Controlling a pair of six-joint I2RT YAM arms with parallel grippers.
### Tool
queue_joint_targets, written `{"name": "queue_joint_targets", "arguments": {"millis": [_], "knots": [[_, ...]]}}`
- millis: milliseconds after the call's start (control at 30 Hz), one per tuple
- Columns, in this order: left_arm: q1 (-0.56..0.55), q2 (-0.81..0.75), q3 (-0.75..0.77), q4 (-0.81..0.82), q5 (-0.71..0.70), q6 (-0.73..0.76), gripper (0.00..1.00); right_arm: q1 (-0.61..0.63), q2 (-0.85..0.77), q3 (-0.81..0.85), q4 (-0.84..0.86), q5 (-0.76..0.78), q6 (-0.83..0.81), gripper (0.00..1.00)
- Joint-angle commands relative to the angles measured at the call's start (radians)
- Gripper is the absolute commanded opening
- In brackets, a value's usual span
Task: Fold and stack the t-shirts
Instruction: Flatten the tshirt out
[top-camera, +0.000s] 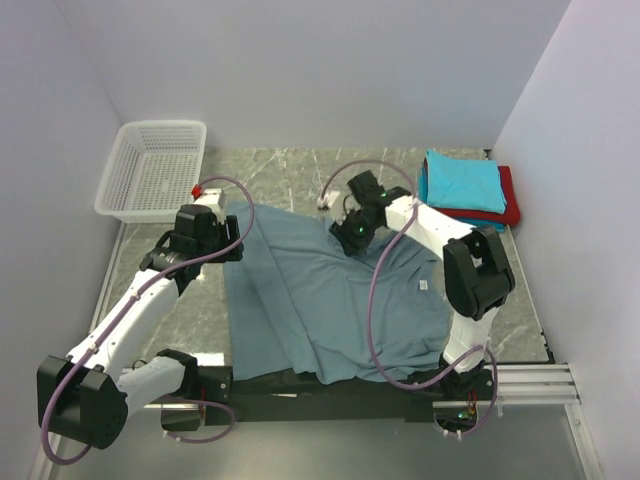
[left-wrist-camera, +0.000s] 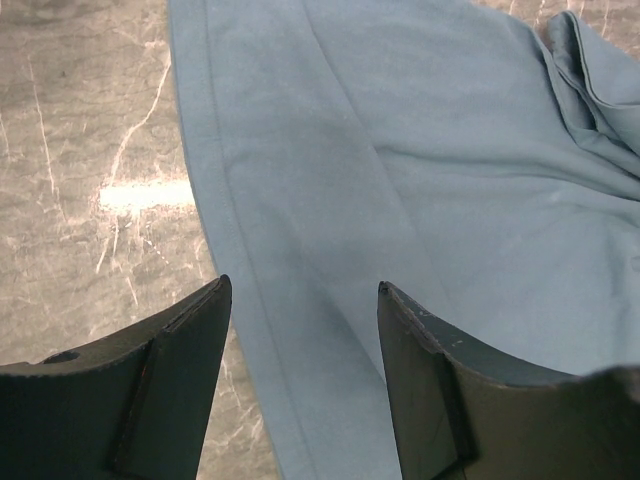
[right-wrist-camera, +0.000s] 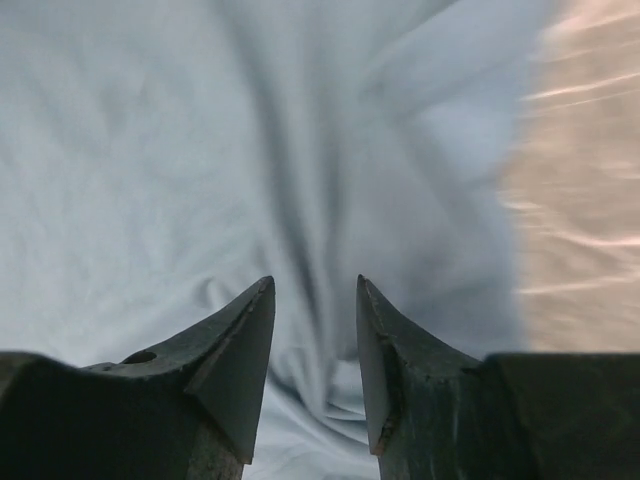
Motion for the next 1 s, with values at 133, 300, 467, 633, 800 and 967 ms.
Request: {"name": "queue_joint_targets", "arguments": {"millis": [133,300,467,633,800,967], "knots": [[-0.001,-0.038,0.004,0.04,0.013,0.016,0.66,-0.112,0.022,0.198,-0.01,-0.125,0.208,0.45],[-0.001,-0.035,0.006,0.042,0.017,0.018,0.66,-0.161,0.127,0.258,-0.06,-0.148,0.243,0.46],[0.0,-0.034,0.004,0.043,0.019,0.018,0.66,-0.167,0.208,0.267,-0.096,-0.17,0.232,0.47],[0.0,-0.034,0.006,0.043,0.02,0.018,0.66,-0.166,0.234,0.258,-0.103,-0.171,0.229,0.47],[0.0,-0.029,0.006,0.042,0.022,0.019,0.66,-0.166,0.216,0.234,-0.102,-0.194,0.225,0.34],[-0.001,-0.031,0.004,0.043,0.02,0.019,0.66,-0.166,0.182,0.261,-0.1,-0.169,0.223,0.0]]}}
